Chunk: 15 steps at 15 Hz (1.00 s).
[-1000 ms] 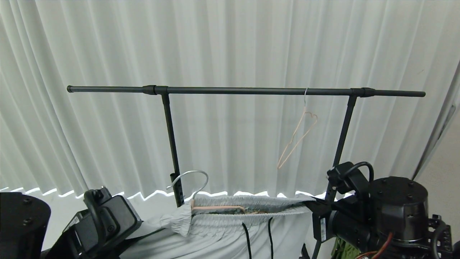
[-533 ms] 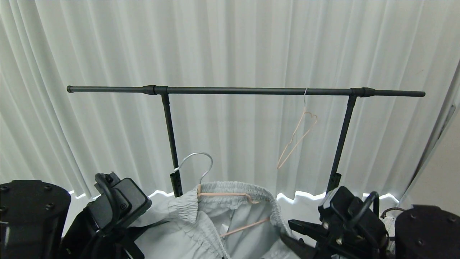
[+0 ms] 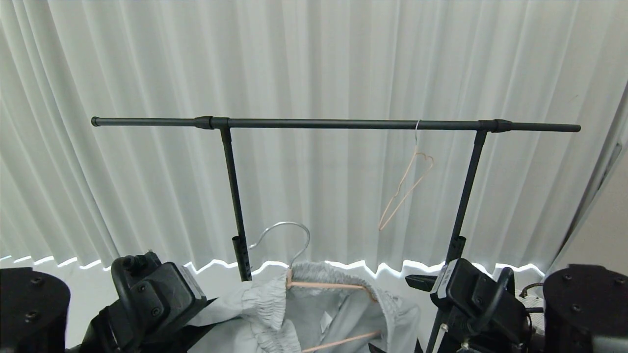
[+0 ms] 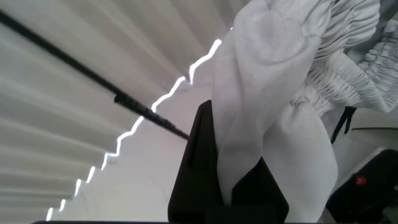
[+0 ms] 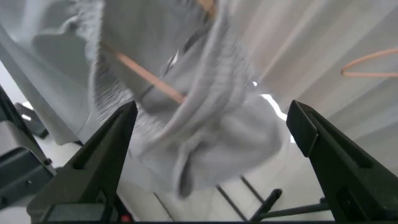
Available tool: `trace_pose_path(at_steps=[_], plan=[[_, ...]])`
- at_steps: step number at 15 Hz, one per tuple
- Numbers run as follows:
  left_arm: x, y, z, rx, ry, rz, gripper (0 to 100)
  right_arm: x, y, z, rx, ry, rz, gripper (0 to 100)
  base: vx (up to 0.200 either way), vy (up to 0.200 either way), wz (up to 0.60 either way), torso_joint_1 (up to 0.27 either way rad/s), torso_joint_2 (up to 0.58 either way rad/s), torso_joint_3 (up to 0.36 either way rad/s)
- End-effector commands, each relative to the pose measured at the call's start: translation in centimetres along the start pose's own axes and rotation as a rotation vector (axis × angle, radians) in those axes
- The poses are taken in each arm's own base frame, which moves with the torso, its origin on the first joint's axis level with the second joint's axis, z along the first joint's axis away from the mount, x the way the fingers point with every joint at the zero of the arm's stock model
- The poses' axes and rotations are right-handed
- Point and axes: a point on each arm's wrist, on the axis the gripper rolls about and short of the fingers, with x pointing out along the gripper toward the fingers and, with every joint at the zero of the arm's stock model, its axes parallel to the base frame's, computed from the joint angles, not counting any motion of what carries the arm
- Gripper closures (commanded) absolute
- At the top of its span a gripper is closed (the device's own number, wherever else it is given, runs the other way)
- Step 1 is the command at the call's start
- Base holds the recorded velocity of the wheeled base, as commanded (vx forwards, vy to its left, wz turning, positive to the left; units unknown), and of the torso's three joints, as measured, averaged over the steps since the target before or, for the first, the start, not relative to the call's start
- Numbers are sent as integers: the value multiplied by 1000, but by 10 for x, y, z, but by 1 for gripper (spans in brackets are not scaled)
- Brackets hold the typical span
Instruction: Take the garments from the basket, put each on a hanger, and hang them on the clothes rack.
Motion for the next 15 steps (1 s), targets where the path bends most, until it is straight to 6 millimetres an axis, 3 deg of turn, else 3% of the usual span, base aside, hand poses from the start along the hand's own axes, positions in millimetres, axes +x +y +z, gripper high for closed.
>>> trace_pose_path(at_steps=[1,7,15], plan=[[-4,-5,-1,17,-28,-42,100,1,-8,12,-15,-4,0,0,0,0,0,0,0,0],[-8,-19,8,72,-85,-128,100,-3,9,45,-57,90,218,0,0,0,0,0,0,0],[-10,-22,12,128,-117,-173,100,-4,17,34,-98,157,313,0,0,0,0,0,0,0]])
